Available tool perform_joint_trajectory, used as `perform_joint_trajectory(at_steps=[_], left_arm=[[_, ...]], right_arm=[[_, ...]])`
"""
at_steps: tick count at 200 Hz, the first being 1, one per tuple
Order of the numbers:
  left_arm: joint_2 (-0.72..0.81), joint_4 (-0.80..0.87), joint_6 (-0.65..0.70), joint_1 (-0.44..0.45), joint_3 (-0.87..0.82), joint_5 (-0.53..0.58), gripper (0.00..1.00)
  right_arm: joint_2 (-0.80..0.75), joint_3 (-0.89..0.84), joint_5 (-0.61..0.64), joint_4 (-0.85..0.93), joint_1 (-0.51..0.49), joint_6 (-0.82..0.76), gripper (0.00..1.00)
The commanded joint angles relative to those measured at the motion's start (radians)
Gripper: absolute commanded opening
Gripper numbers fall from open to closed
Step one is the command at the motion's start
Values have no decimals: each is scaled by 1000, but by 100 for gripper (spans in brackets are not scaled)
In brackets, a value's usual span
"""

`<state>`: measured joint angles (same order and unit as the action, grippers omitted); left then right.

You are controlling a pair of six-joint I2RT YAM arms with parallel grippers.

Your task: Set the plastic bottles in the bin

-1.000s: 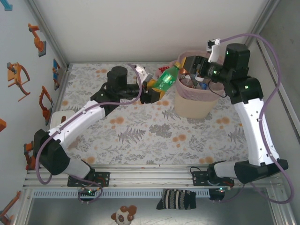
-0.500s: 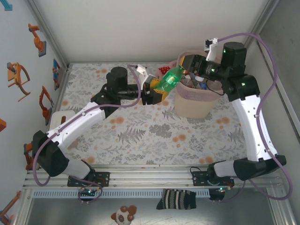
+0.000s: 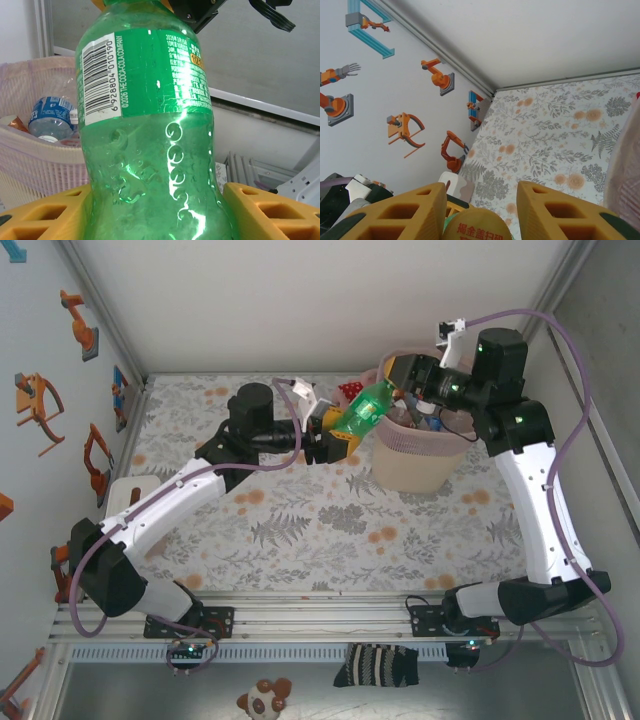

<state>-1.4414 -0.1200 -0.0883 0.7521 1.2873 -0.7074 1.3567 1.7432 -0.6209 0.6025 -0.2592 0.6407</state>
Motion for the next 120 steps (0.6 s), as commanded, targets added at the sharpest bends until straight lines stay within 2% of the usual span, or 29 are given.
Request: perform_joint_trajectory(at_steps=[1, 120], left_arm=[[4, -49, -5, 10, 24, -11, 54], [-6, -60, -14, 29, 32, 32, 55]], right_arm=[[7, 3, -12, -25, -5, 13, 42], [13, -8, 1, -25, -6, 3, 39]])
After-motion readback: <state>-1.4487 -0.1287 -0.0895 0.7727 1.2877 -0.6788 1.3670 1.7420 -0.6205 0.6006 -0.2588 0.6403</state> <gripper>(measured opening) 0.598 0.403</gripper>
